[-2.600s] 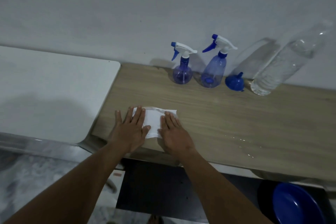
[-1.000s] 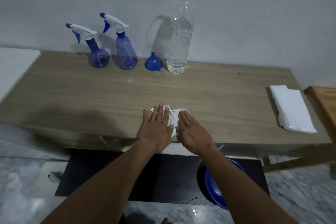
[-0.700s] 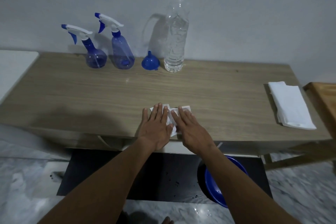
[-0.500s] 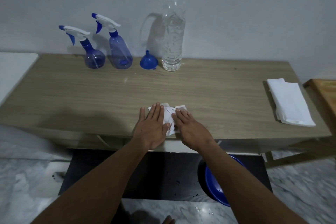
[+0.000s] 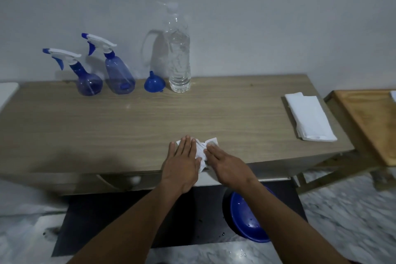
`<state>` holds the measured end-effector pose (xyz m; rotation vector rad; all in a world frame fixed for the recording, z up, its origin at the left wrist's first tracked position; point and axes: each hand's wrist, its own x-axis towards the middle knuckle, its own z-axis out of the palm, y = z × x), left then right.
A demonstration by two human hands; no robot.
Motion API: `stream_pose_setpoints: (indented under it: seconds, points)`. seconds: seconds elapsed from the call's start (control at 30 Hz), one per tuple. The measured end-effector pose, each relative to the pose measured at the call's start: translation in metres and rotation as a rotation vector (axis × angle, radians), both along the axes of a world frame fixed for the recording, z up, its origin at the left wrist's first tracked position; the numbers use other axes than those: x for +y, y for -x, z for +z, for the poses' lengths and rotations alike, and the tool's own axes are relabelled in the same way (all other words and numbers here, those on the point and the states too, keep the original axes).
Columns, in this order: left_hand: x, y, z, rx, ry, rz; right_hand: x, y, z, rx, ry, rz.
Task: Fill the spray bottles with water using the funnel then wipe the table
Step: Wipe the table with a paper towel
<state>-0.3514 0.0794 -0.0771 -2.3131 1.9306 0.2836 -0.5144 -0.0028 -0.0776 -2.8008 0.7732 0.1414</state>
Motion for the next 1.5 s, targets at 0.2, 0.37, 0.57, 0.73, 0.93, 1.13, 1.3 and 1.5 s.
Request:
stream_pose_setpoints:
  seconds: [0.2, 0.37, 0.57, 0.73, 0.93, 1.13, 1.3, 1.5]
  points:
    - [-0.001, 0.015, -0.006, -0.037, 0.029, -0.128, 0.007, 0.02, 0.008, 0.023, 0.082, 0.006]
    - [-0.007, 0.019, 0.017, -0.036, 0.07, -0.237, 0.013, 0.028, 0.028, 0.064, 0.046, -0.169]
    - [-0.031, 0.034, 0.049, 0.376, 0.125, -0.211, 0.028, 0.071, 0.059, -0.024, -0.012, -0.477]
    - [-0.049, 0.073, 0.082, 0.721, 0.11, -0.299, 0.055, 0.115, 0.093, -0.199, -0.076, -0.796]
    - [-0.053, 0.139, 0.109, 0.857, 0.027, -0.511, 0.103, 0.163, 0.121, -0.303, -0.061, -1.083]
    - [-0.048, 0.217, 0.115, 0.831, -0.084, -0.737, 0.156, 0.221, 0.125, -0.402, -0.058, -1.41]
    - [-0.045, 0.304, 0.095, 0.759, -0.176, -0.889, 0.192, 0.281, 0.104, -0.45, -0.095, -1.623]
    - [-0.05, 0.421, 0.047, 0.722, -0.277, -0.972, 0.198, 0.374, 0.051, -0.454, -0.126, -1.754]
